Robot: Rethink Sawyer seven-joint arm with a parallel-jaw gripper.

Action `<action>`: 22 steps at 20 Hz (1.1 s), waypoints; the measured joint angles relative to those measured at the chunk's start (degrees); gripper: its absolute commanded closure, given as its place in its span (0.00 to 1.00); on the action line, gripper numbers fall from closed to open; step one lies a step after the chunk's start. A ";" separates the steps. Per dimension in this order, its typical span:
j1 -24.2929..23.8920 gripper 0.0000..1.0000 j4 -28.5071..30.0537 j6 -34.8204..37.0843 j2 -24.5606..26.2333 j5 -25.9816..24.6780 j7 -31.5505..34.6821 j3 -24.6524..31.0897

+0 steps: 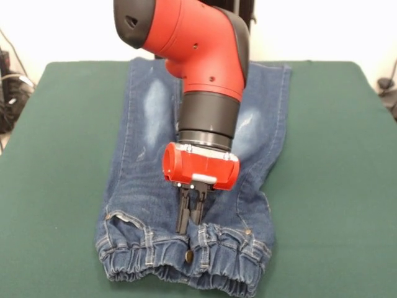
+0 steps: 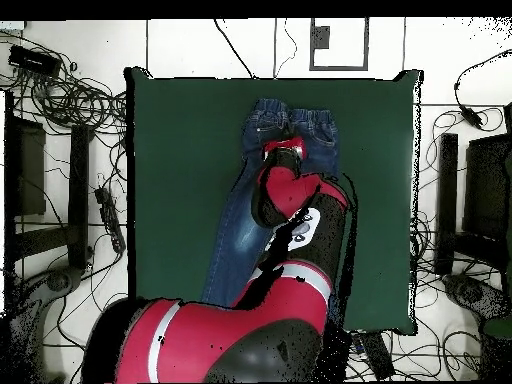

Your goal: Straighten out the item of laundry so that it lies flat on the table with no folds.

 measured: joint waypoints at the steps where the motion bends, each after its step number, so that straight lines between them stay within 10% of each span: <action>1: 0.00 1.00 -0.07 0.00 0.04 0.19 0.00 -0.13; 7: -0.01 1.00 -0.78 0.00 0.25 1.18 0.00 -1.14; 8: -0.01 0.00 -1.03 0.00 0.28 1.19 0.00 -1.23; 22: -0.05 0.00 -2.55 0.01 0.23 1.02 0.00 -1.48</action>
